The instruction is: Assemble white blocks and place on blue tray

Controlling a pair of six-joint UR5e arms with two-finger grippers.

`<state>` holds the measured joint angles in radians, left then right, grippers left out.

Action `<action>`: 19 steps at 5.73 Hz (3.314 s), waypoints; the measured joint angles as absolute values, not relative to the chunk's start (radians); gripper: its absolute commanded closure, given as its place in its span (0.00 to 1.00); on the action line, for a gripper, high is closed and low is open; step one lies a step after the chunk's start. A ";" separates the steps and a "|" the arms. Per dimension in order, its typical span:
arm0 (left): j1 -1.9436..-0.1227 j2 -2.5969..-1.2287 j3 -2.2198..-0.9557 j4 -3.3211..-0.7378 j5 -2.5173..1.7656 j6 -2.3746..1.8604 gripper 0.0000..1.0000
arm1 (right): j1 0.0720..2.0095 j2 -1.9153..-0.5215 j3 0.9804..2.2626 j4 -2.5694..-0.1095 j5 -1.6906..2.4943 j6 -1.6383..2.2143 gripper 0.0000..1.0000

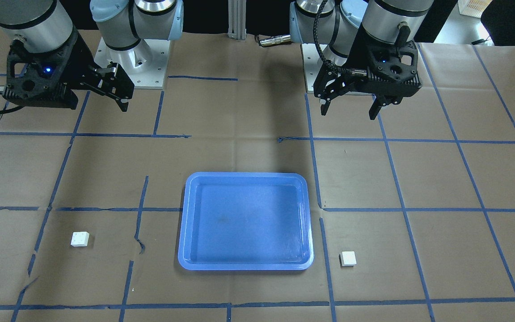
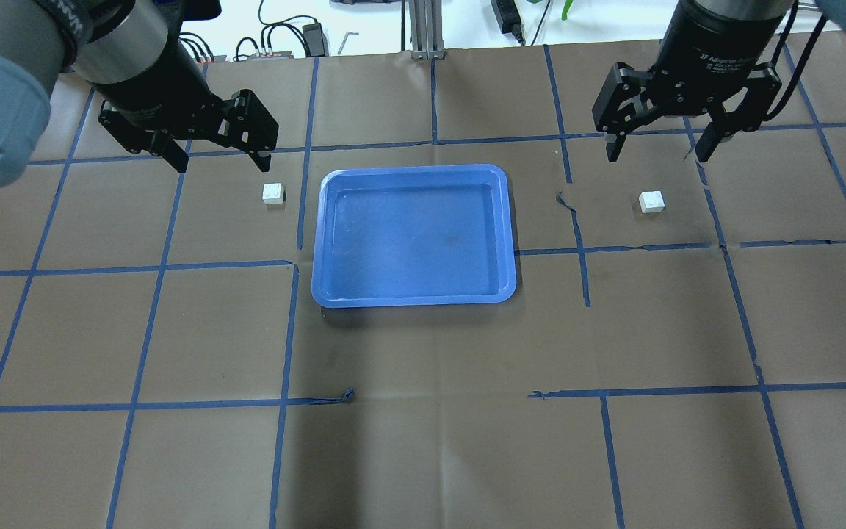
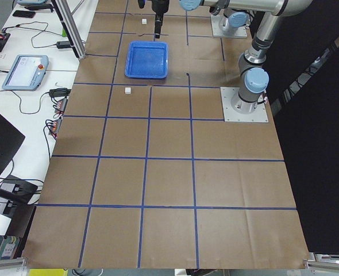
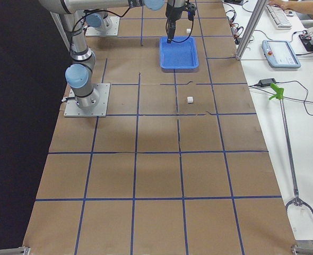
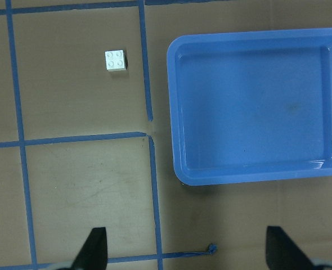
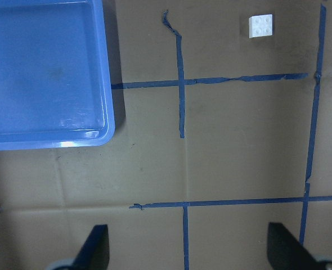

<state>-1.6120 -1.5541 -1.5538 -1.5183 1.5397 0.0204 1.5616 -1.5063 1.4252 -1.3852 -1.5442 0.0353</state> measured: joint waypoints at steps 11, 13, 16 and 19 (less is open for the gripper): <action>-1.453 -1.961 -1.524 -1.238 1.539 0.140 0.01 | 1.325 -1.394 1.428 -1.533 -1.545 -1.701 0.00; -1.454 -2.087 -1.534 -1.102 1.538 0.137 0.01 | 1.223 -1.302 1.427 -1.598 -1.458 -1.924 0.00; -1.457 -2.204 -1.538 -0.955 1.539 0.134 0.24 | 1.100 -1.103 1.443 -1.694 -1.137 -2.063 0.00; -1.457 -2.215 -1.559 -0.937 1.537 0.149 1.00 | 1.083 -1.047 1.647 -1.939 -1.043 -2.159 0.00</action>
